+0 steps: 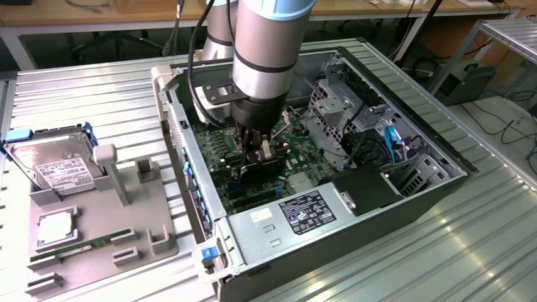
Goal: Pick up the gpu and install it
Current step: 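Press down on the gpu until it lock into place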
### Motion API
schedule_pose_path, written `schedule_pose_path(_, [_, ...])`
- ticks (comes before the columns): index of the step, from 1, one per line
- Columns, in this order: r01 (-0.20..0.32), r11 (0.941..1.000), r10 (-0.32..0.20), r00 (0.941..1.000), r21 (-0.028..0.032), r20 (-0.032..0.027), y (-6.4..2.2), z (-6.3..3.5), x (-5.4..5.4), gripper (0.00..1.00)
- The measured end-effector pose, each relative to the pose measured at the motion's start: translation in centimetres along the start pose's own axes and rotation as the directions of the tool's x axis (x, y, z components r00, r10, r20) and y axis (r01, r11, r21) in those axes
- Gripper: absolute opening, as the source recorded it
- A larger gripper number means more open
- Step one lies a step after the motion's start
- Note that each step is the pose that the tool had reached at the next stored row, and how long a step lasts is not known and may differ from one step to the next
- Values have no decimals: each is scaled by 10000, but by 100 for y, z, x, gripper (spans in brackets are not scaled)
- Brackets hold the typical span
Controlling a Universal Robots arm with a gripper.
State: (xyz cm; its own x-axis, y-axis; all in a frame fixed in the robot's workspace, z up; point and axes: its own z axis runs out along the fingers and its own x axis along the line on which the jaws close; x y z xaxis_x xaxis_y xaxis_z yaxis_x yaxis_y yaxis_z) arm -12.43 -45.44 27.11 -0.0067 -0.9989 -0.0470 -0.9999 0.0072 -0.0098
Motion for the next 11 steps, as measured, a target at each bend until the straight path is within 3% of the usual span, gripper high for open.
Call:
schedule_pose_path(4, [-1,10000,1,10000,7,14,0,-11,-2,13])
schedule_pose_path(7, [-1,10000,1,10000,3,12,-2,-241,-12,13])
schedule_pose_path(11, [-1,10000,1,10000,3,19,-2,-250,-12,13])
